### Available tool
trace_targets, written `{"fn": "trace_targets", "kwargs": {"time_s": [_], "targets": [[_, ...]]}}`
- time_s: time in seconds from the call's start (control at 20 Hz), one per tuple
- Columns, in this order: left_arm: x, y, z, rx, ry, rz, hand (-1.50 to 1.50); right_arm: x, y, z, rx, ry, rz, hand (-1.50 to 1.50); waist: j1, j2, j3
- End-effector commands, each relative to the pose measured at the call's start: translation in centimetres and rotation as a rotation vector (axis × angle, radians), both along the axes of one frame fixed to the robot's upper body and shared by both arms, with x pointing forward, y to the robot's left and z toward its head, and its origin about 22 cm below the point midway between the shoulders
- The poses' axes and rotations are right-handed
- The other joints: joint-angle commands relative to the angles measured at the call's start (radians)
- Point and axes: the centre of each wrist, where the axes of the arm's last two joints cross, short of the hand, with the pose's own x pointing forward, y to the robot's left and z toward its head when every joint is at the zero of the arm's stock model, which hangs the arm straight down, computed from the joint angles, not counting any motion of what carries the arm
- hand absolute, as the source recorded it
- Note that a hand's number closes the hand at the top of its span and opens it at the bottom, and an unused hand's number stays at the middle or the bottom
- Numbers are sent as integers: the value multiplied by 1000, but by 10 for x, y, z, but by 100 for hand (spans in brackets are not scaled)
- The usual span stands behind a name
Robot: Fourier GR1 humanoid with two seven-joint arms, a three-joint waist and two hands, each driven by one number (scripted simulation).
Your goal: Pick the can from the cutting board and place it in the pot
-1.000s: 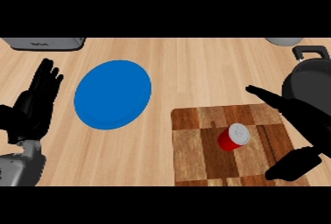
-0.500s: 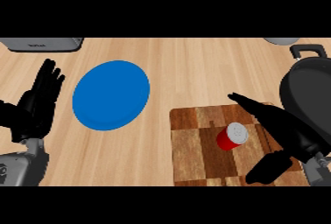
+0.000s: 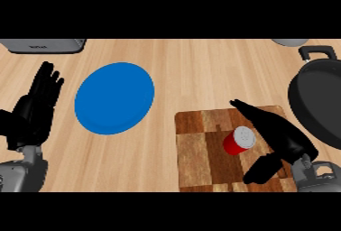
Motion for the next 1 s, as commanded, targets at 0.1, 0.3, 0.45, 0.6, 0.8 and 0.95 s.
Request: {"fn": "trace_targets", "kwargs": {"time_s": [0.1, 0.3, 0.45, 0.6, 0.8, 0.95], "targets": [[-3, 8, -1, -18, -6, 0, 0, 12, -20, -31, -19, 18, 7, -150, 1, 1, 0], [14, -7, 1, 0, -6, -5, 0, 15, 10, -54, -40, 13, -14, -150, -1, 1, 0], [-11, 12, 10, 3, 18, -10, 0, 6, -3, -35, -44, 23, -46, -150, 0, -1, 0], [-1, 12, -2, 9, -7, 3, 0, 19, 1, -54, -31, 12, -23, -150, 0, 0, 0], [-10, -7, 3, 4, -4, -13, 0, 20, -6, -34, -103, -27, 130, 150, 2, -1, 0], [-1, -7, -22, 6, 5, -10, 0, 16, 4, -50, -84, -43, 125, 150, -2, 0, 0]]}}
